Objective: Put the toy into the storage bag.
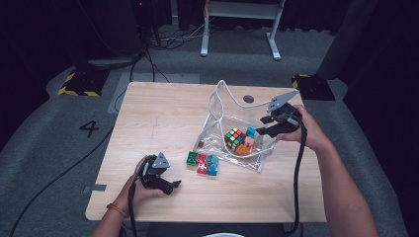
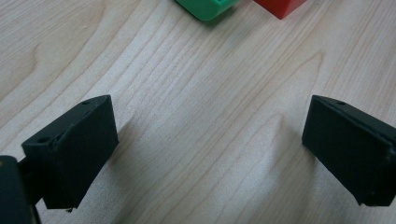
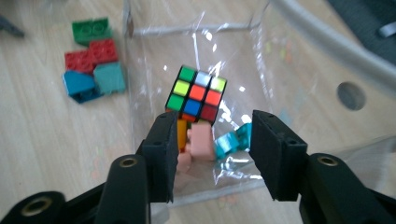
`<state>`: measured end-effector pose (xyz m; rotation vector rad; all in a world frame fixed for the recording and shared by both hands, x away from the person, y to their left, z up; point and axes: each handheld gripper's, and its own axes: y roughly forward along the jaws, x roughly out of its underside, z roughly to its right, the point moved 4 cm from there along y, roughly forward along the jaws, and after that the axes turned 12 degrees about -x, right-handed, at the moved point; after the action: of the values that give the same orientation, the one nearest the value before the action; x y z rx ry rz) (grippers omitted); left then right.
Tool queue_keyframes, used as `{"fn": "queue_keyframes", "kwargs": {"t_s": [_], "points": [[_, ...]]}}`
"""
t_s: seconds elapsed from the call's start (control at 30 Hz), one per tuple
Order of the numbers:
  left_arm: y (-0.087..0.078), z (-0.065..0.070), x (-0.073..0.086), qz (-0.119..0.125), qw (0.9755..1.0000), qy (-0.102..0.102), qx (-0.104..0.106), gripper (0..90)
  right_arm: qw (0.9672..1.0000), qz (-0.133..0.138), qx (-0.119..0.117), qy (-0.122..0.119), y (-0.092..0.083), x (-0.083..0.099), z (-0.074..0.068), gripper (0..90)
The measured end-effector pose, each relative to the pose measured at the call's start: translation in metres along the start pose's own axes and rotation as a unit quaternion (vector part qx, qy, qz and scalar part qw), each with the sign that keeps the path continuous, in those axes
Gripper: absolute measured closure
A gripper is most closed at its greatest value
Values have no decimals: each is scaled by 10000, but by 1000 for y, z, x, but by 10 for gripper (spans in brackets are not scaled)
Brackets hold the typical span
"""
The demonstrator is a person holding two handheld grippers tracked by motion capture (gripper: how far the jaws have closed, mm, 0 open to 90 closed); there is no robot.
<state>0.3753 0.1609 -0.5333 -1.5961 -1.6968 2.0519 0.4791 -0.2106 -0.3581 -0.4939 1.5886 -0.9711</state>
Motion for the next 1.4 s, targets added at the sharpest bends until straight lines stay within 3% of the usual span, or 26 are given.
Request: {"fn": "queue_keyframes", "kwargs": {"t_s": [0.07, 0.17, 0.23, 0.3, 0.47, 0.53, 0.77, 1.0, 1.13, 1.2, 1.4], "points": [[0, 0, 0, -1, 10000, -4, -1, 35, 9993, 368, -60, 34, -6, 1, -4, 463], [0, 0, 0, 0, 10000, 1, 0, 35, 9966, 824, 40, 84, -16, 2, -11, 387], [0, 0, 0, 0, 10000, 1, 1, 35, 9937, 1085, 262, 116, -22, 2, -15, 363], [0, 0, 0, 0, 10000, -1, -1, 35, 9911, 1273, 342, 165, -28, 3, -22, 356], [0, 0, 0, -2, 10000, 0, 1, 35, 9806, 1911, 437, 75, -44, 9, -42, 325], [0, 0, 0, -1, 10000, 2, 0, 35, 9779, 2051, 400, 116, -47, 12, -49, 308], [0, 0, 0, -2, 10000, -6, 0, 35, 9728, 2265, 477, -48, -50, 30, -73, 291], [0, 0, 0, 0, 10000, -6, -1, 35, 9713, 2322, 511, 60, -48, 58, -92, 301], [0, 0, 0, -2, 10000, -1, -1, 35, 9723, 2266, 555, 102, -41, 76, -99, 305], [0, 1, 0, -1, 10000, -36, 0, 35, 9724, 2287, 450, 120, -34, 85, -103, 315], [0, 0, 0, 0, 10000, -31, -4, 35, 9774, 2097, 166, 206, 6, 109, -118, 329]]}}
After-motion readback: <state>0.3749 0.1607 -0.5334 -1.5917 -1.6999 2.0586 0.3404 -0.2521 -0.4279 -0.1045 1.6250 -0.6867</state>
